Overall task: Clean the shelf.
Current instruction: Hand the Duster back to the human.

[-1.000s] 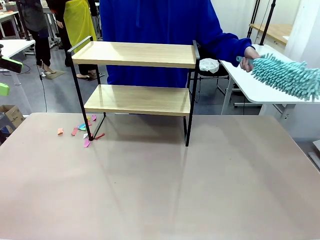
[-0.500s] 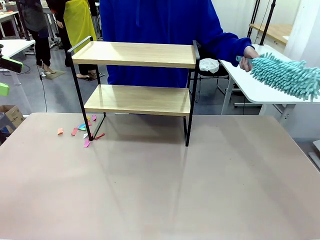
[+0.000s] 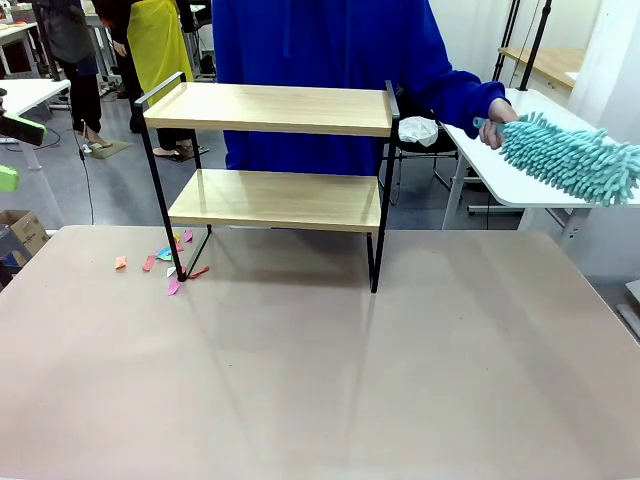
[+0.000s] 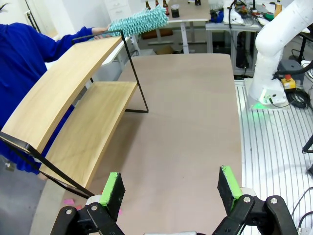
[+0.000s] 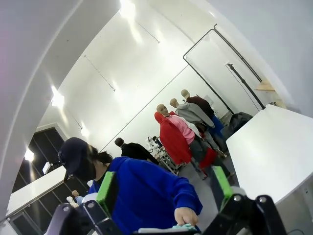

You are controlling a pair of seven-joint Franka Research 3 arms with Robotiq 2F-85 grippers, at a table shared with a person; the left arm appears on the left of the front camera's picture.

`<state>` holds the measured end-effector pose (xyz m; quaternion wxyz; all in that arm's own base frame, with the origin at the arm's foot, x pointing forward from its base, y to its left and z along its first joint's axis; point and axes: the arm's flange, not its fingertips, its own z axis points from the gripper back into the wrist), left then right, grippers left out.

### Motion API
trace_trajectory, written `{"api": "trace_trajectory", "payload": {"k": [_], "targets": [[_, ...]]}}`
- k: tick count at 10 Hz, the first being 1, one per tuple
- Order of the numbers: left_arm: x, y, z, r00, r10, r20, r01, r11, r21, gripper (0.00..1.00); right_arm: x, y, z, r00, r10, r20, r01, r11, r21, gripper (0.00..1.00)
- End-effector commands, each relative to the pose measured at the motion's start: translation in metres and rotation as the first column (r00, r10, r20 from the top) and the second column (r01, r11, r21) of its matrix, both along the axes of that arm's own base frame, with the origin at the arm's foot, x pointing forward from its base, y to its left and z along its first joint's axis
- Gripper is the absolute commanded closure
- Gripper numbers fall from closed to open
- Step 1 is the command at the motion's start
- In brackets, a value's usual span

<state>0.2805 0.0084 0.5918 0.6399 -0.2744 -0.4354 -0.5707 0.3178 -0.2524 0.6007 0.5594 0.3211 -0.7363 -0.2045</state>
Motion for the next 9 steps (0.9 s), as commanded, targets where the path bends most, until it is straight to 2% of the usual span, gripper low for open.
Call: {"api": "trace_trajectory", "payload": {"k": [1, 9], "targets": [[0.0027, -0.0018, 0.0009, 1.0, -0.014, 0.019, 0.015, 1.0, -0.022, 0.0, -0.0009, 0.0, -0.0004, 1.0, -0.004, 0.001, 0.004, 1.0, 0.002, 0.0], [0.0027, -0.0018, 0.0009, 1.0, -0.014, 0.019, 0.015, 1.0, -0.022, 0.0, -0.0009, 0.0, -0.0004, 1.0, -0.004, 0.001, 0.004, 1.0, 0.002, 0.0]]}}
